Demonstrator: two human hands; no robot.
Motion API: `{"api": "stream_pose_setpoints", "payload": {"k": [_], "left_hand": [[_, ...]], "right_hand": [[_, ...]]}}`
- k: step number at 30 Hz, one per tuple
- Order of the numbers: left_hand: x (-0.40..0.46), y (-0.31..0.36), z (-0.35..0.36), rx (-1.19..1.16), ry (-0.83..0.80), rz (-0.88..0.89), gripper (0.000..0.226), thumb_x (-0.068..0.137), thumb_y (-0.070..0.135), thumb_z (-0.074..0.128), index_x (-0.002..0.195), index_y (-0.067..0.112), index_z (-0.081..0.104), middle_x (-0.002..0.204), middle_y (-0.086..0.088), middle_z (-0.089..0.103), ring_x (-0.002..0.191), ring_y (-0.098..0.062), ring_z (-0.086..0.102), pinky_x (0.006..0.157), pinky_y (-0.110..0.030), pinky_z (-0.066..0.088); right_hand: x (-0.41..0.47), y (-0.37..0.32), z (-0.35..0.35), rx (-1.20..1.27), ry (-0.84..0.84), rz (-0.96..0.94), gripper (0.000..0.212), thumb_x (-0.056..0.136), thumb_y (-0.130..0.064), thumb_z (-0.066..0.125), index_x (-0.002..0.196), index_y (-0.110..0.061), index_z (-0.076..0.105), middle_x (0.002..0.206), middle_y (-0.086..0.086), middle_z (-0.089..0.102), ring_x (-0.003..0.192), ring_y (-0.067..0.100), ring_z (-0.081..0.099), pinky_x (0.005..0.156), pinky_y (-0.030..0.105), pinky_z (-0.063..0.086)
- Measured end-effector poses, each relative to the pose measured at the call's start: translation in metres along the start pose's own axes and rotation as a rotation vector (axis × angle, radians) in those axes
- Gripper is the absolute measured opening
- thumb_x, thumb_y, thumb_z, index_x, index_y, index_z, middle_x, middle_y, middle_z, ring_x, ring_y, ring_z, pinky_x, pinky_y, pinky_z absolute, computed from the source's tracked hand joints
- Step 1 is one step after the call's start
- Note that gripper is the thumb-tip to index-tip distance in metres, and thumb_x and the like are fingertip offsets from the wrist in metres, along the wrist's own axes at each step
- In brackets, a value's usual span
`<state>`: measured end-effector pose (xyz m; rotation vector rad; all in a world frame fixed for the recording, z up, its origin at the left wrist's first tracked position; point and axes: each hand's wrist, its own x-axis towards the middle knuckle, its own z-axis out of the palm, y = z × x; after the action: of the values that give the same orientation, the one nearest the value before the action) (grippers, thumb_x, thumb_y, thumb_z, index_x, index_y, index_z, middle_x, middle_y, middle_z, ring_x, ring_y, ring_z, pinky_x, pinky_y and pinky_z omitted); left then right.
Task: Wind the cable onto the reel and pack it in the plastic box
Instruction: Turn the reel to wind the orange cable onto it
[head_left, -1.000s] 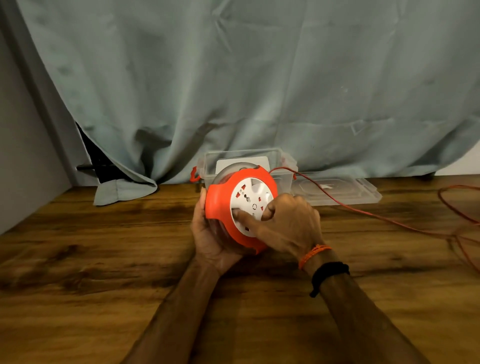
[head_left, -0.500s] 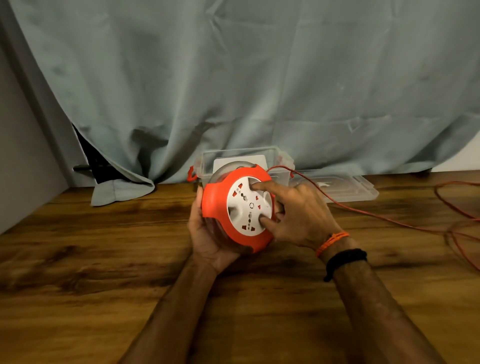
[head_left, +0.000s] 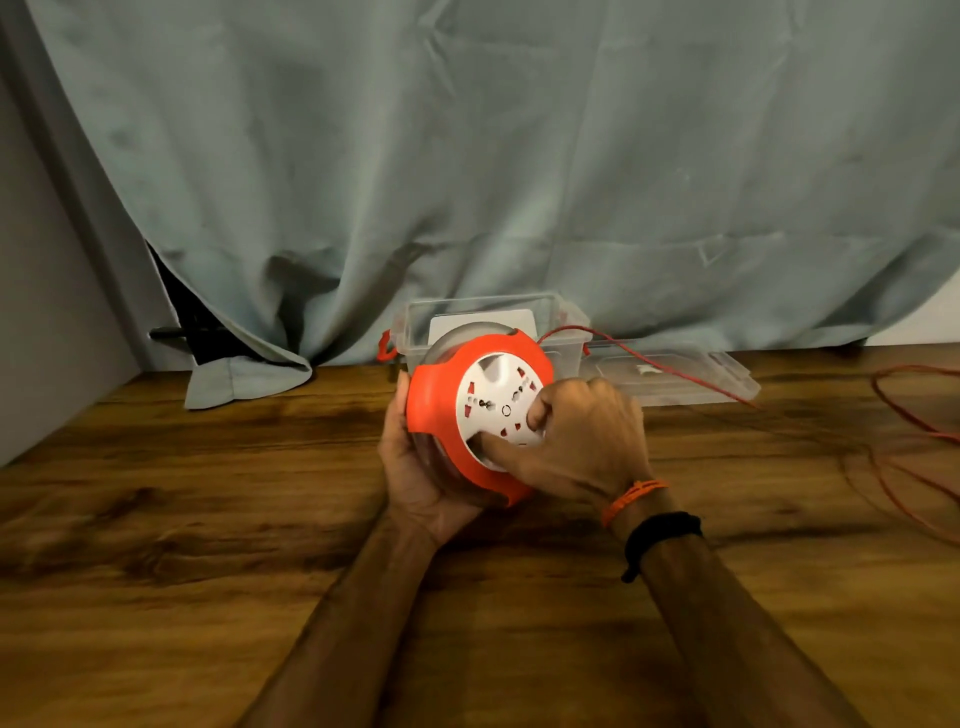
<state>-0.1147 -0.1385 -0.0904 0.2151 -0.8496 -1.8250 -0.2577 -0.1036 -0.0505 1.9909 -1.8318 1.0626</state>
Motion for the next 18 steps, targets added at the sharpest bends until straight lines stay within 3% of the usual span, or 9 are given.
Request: {"api": "stream_pose_setpoints", "payload": {"k": [4, 7, 10, 12, 16, 18], "left_hand": [[0.000, 0.001, 0.000, 0.004, 0.017, -0.007, 0.073, 0.076, 0.073, 0.045, 0.116, 0.020, 0.076, 0.120, -0.014, 0.072, 0.110, -0.034, 0.069, 0.090, -0.052, 0.057], [0.002, 0.001, -0.002, -0.017, 0.028, -0.010, 0.074, 0.076, 0.073, 0.046, 0.118, 0.020, 0.074, 0.123, -0.015, 0.071, 0.112, -0.035, 0.068, 0.091, -0.053, 0.056], [0.001, 0.003, -0.003, -0.040, -0.004, -0.025, 0.079, 0.075, 0.075, 0.047, 0.124, 0.018, 0.071, 0.131, -0.017, 0.066, 0.121, -0.038, 0.061, 0.103, -0.058, 0.046], [0.000, 0.004, -0.002, -0.041, -0.031, -0.023, 0.081, 0.075, 0.076, 0.047, 0.127, 0.017, 0.069, 0.134, -0.018, 0.064, 0.123, -0.039, 0.060, 0.105, -0.059, 0.044], [0.002, 0.002, -0.002, -0.036, -0.022, -0.036, 0.081, 0.077, 0.074, 0.048, 0.134, 0.019, 0.063, 0.136, -0.016, 0.062, 0.121, -0.037, 0.061, 0.100, -0.057, 0.049], [0.000, 0.004, 0.001, -0.041, 0.004, -0.034, 0.080, 0.078, 0.075, 0.046, 0.134, 0.020, 0.063, 0.136, -0.016, 0.062, 0.121, -0.038, 0.061, 0.101, -0.059, 0.047]], "right_hand": [[-0.002, -0.010, 0.006, 0.094, 0.016, 0.126, 0.082, 0.045, -0.092, 0.037, 0.069, -0.018, 0.061, 0.078, 0.001, 0.068, 0.080, 0.022, 0.062, 0.069, 0.033, 0.050], [-0.001, -0.010, 0.008, 0.150, -0.026, 0.138, 0.084, 0.046, -0.092, 0.042, 0.076, -0.016, 0.064, 0.086, 0.002, 0.071, 0.085, 0.022, 0.065, 0.069, 0.037, 0.055], [0.001, -0.008, 0.001, 0.098, -0.026, 0.039, 0.072, 0.057, -0.088, 0.048, 0.064, -0.019, 0.066, 0.069, -0.007, 0.068, 0.075, 0.015, 0.064, 0.061, 0.026, 0.048], [0.004, -0.002, -0.008, 0.105, -0.028, -0.025, 0.063, 0.061, -0.084, 0.053, 0.059, -0.022, 0.066, 0.054, -0.013, 0.057, 0.065, 0.011, 0.060, 0.062, 0.028, 0.049], [0.012, 0.011, -0.026, 0.142, -0.123, -0.181, 0.025, 0.071, -0.043, 0.071, 0.089, -0.027, 0.065, 0.051, -0.020, 0.041, 0.061, 0.017, 0.057, 0.071, 0.038, 0.054], [0.012, 0.012, -0.030, 0.101, -0.147, -0.233, 0.041, 0.070, -0.032, 0.069, 0.110, -0.027, 0.060, 0.057, -0.021, 0.038, 0.066, 0.023, 0.059, 0.075, 0.041, 0.053]]}}
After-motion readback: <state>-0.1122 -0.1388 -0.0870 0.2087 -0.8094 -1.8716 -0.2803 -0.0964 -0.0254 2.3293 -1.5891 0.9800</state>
